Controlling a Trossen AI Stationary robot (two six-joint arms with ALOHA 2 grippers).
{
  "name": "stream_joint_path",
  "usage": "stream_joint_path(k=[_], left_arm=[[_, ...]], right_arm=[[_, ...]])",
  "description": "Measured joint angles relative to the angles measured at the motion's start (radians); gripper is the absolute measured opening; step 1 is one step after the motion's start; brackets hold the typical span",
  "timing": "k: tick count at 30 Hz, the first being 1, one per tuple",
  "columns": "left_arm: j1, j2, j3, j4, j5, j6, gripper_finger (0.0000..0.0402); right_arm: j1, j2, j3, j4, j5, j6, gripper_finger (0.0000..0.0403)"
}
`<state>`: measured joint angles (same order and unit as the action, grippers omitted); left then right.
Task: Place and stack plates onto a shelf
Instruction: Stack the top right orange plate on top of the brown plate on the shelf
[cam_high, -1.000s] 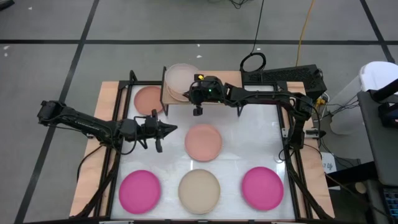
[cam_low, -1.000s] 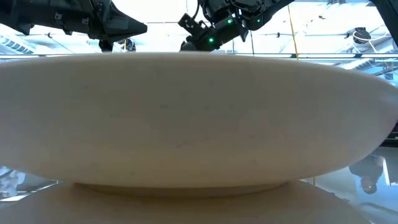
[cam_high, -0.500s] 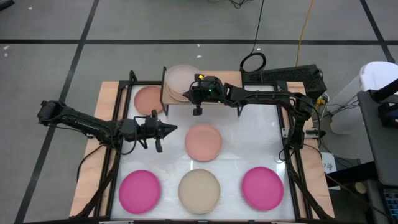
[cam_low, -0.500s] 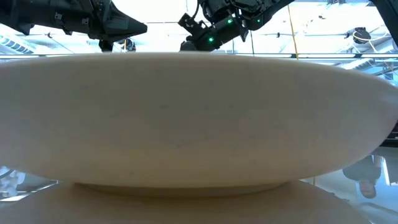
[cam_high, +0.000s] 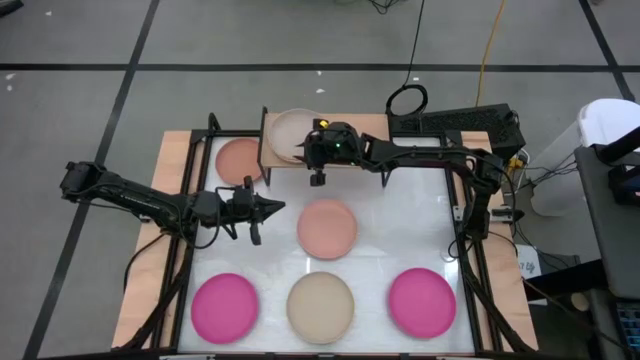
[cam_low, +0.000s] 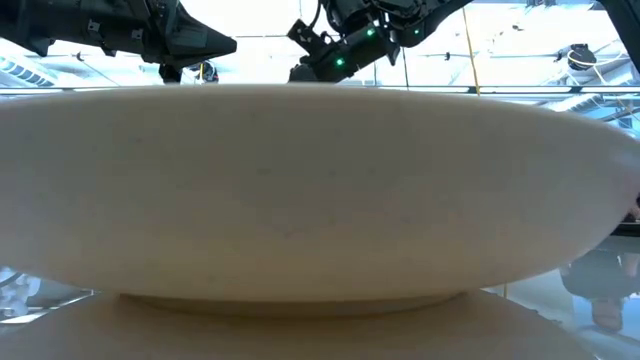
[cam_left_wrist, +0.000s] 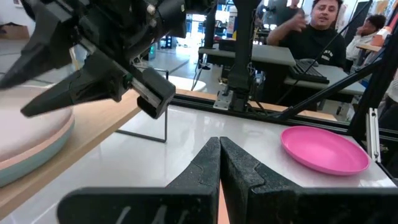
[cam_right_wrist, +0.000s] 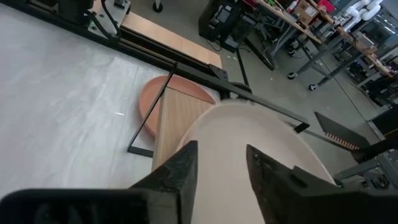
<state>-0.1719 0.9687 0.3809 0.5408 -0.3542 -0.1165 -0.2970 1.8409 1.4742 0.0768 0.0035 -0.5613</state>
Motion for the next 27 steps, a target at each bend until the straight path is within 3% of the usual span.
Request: stream_joint_path(k=[6, 13, 19, 23, 27], left_arm=[[0.0, 0.0, 0.0, -0.021, 0.0, -0.001, 0.0008], [0.0, 0.0, 0.0, -0.056, -0.012, -0.051, 0.0008], [0.01, 0.0, 0.003, -0.302, -0.075, -0.237, 0.0008], [0.01, 0.0, 0.073, -0.567, -0.136, -0.351, 0.0008], [0.01, 0.021, 0.165, -0.817, -0.224, -0.454, 0.0008]], right_arm=[[0.026, -0.076, 0.0, -0.021, 0.0, -0.001, 0.0136], [0.082, -0.261, 0.0, -0.171, 0.0, 0.055, 0.0137], [0.138, -0.431, 0.0, -0.443, -0.004, 0.196, 0.0137], [0.2, -0.516, 0.0, -0.604, -0.005, 0.264, 0.0137], [0.291, -0.586, -0.058, -0.623, -0.009, 0.288, 0.0137]])
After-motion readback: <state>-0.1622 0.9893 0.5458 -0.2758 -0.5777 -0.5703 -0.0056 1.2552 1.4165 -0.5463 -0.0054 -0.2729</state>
